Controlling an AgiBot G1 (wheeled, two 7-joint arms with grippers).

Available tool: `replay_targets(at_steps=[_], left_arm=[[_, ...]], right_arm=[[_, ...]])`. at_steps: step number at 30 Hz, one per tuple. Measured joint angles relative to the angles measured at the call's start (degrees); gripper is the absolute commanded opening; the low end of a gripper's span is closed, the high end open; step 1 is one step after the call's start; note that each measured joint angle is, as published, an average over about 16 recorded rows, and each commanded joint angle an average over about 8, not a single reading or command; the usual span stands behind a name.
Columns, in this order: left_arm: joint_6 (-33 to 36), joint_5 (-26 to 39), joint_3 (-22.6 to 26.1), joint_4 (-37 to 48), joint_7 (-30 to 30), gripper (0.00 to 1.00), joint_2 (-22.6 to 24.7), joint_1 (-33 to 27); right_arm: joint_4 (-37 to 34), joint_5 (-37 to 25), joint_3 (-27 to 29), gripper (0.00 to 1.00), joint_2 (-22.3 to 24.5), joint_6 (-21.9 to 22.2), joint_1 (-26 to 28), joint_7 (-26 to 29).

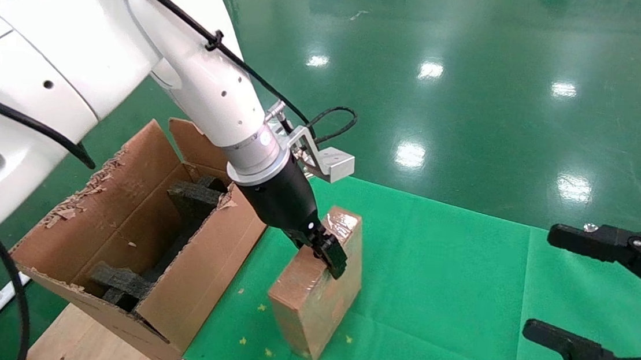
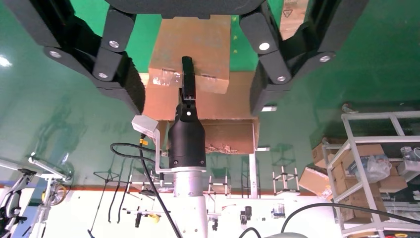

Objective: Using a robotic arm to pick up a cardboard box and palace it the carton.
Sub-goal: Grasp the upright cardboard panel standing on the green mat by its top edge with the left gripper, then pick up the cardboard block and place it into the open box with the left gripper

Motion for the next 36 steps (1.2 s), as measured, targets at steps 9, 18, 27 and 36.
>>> replay_targets(at_steps=[9, 18, 27, 36], left_arm=[[-1.0, -1.7, -2.4, -3.8, 1.9, 0.00, -5.4, -3.3], [-2.1, -2.4, -7.3, -11.6, 6.6, 0.00, -18.4, -11.4], [-1.9, 2.6, -8.7, -12.9, 13.7, 0.00, -28.7, -17.7], [-3.1, 6.7, -6.9, -4.0, 24.5, 0.00, -32.2, -16.7]], right_arm=[[0.0, 0.0, 0.0, 1.00, 0.0, 0.0, 0.0, 0.0], [0.0, 0.0, 0.0, 1.00, 0.0, 0.0, 0.0, 0.0], [0.0, 0.0, 0.0, 1.00, 0.0, 0.0, 0.0, 0.0], [0.0, 0.0, 0.0, 1.00, 0.0, 0.0, 0.0, 0.0]])
